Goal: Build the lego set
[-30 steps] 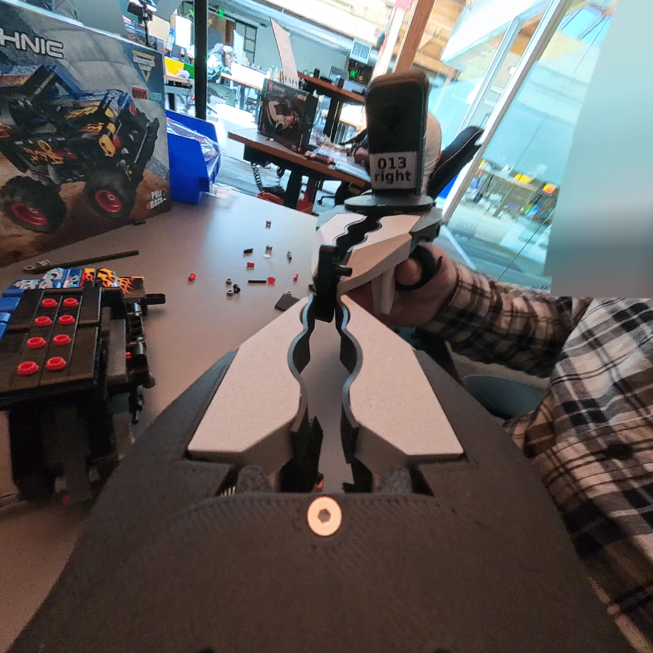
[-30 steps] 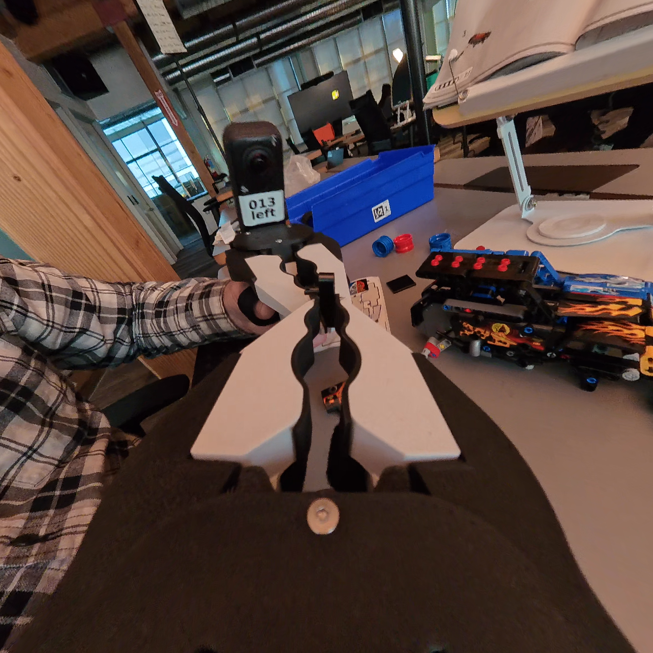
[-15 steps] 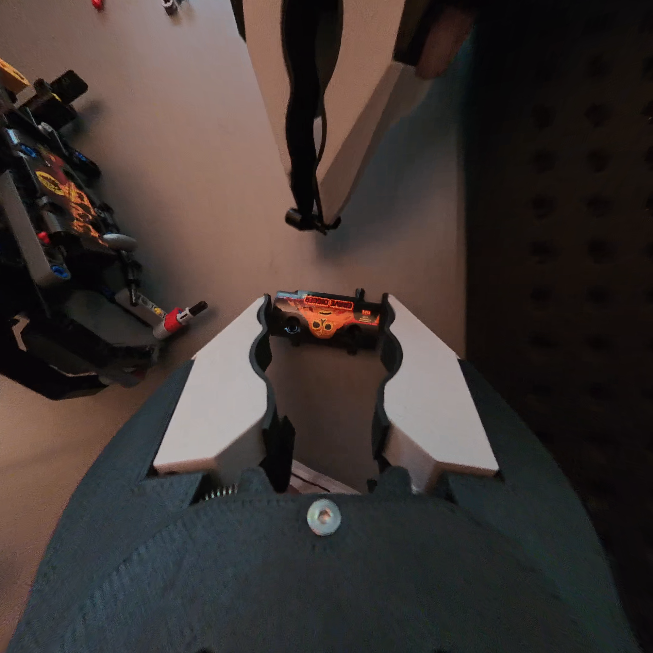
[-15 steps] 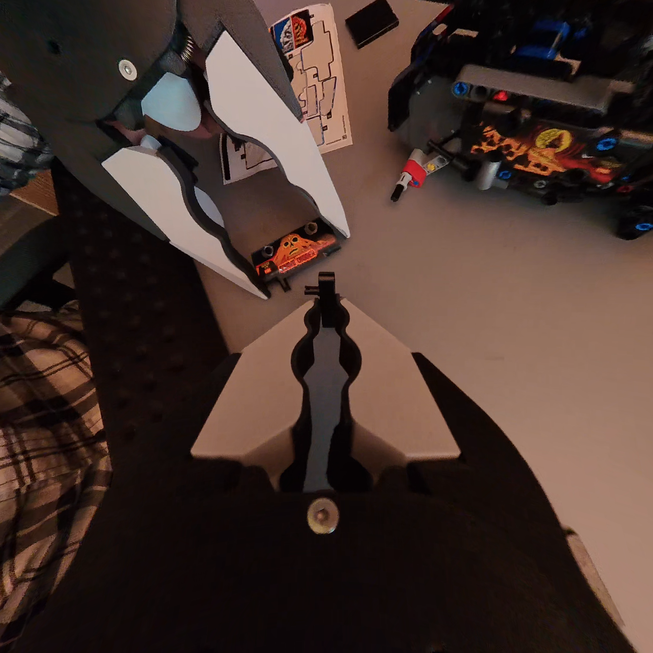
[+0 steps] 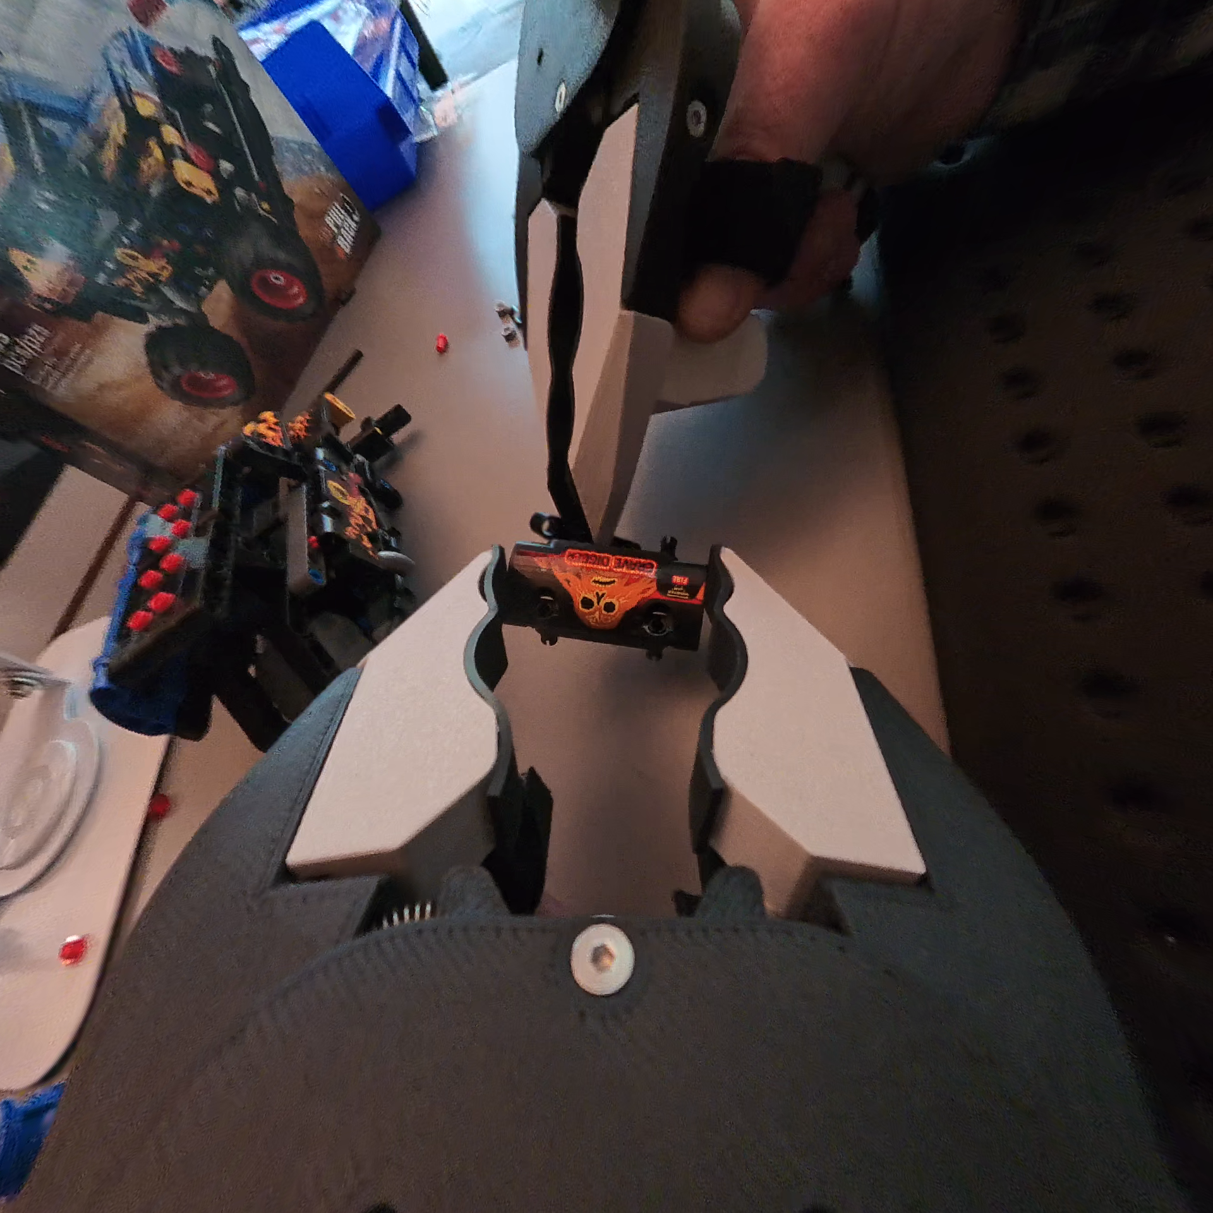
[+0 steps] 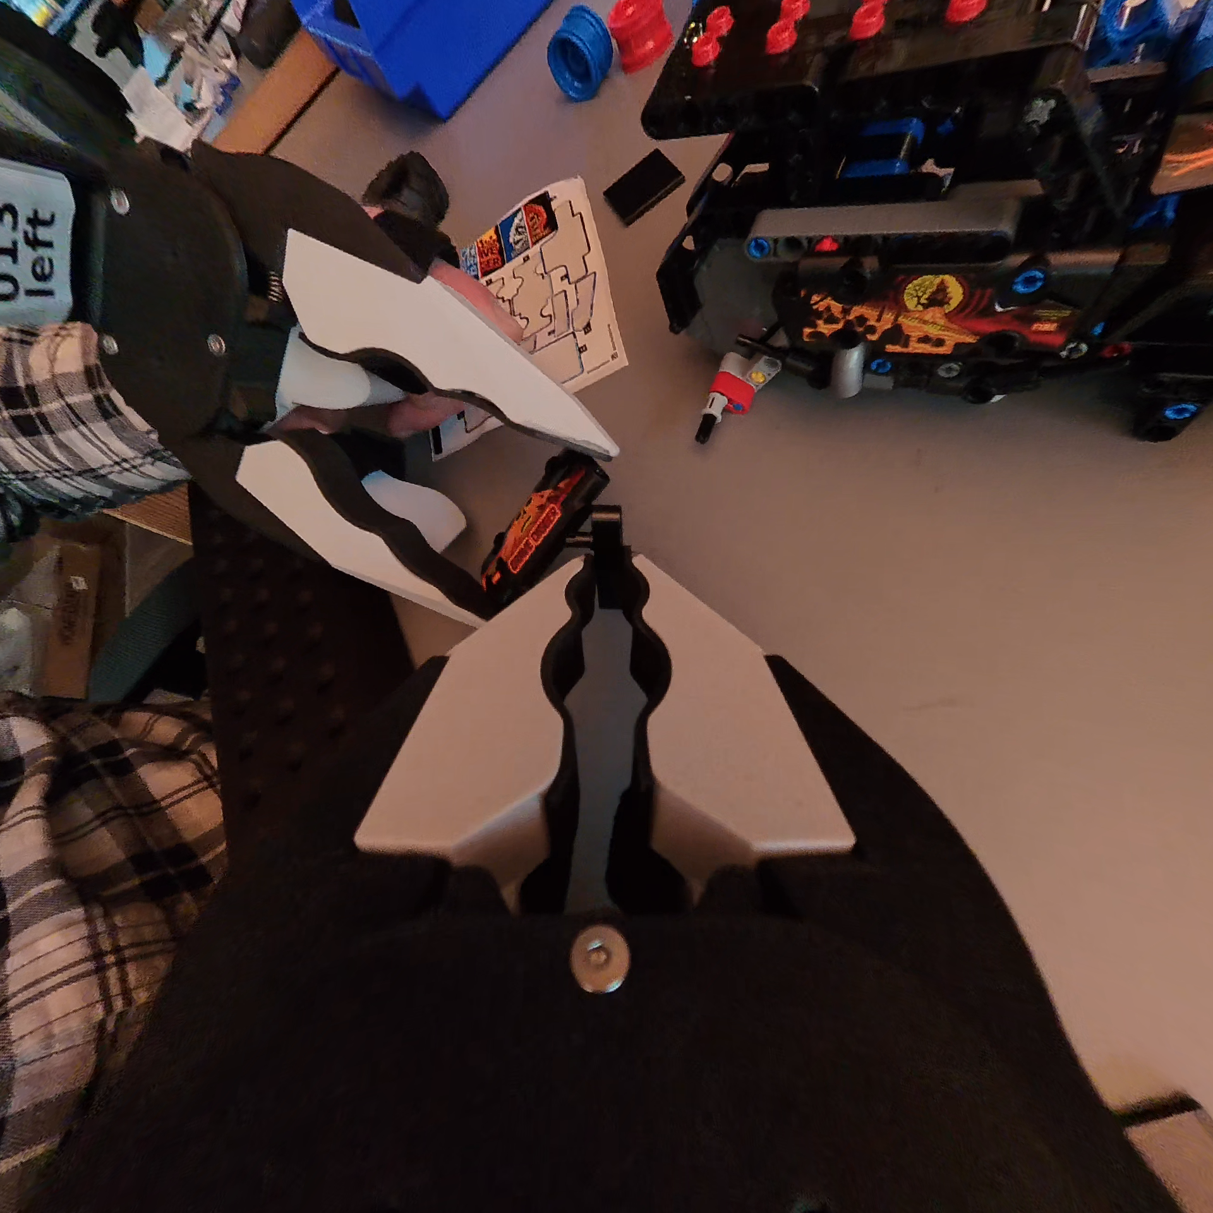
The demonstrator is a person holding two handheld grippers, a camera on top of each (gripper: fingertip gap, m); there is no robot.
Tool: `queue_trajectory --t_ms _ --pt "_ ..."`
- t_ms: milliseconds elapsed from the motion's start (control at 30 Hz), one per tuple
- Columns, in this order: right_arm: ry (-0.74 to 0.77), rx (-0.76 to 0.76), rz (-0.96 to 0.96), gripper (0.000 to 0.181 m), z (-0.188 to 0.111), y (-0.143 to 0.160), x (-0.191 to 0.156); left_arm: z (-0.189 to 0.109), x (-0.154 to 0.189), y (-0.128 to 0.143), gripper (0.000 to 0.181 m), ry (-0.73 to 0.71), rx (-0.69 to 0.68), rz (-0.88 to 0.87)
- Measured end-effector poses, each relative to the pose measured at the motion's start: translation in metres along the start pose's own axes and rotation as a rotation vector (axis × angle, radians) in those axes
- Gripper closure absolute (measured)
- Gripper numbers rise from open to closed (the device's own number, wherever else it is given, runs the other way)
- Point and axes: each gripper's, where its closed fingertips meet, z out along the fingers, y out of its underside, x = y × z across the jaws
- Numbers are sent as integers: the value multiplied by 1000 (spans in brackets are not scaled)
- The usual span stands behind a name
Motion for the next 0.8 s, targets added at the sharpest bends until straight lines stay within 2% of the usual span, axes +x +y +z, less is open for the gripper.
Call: queue_trajectory --t_ms 367,800 --pt "9 88 17 177 -6 -13 1 1 -12 -13 122 -141 41 139" --pt "151 122 -35 177 -6 -22 10 6 -22 -13 122 -327 -70 327"
